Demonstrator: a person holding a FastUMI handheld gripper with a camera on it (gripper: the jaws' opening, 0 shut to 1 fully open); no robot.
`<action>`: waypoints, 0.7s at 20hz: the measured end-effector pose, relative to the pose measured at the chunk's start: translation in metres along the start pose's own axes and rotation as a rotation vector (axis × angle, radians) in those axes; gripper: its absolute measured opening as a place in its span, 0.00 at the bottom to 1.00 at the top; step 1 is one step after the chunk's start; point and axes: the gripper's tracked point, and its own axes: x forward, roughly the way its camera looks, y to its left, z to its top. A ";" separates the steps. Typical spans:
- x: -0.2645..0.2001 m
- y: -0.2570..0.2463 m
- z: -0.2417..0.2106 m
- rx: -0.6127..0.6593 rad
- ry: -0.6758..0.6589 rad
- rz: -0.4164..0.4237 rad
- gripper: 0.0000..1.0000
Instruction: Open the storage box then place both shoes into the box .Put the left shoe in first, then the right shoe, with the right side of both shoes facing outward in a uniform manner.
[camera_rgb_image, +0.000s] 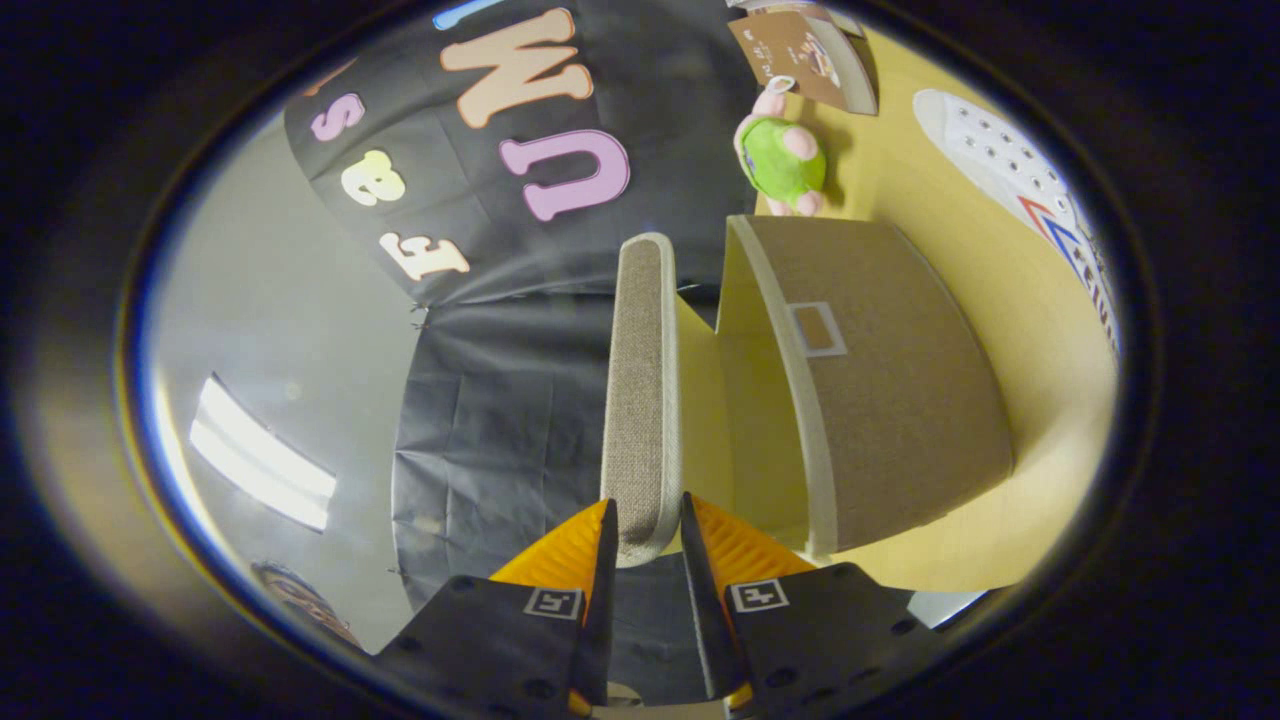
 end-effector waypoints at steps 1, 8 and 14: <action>-0.001 -0.005 0.022 -0.016 -0.043 -0.014 0.25; 0.007 0.023 0.021 -0.131 -0.073 -0.020 0.07; 0.024 0.068 0.015 -0.375 -0.061 -0.102 0.07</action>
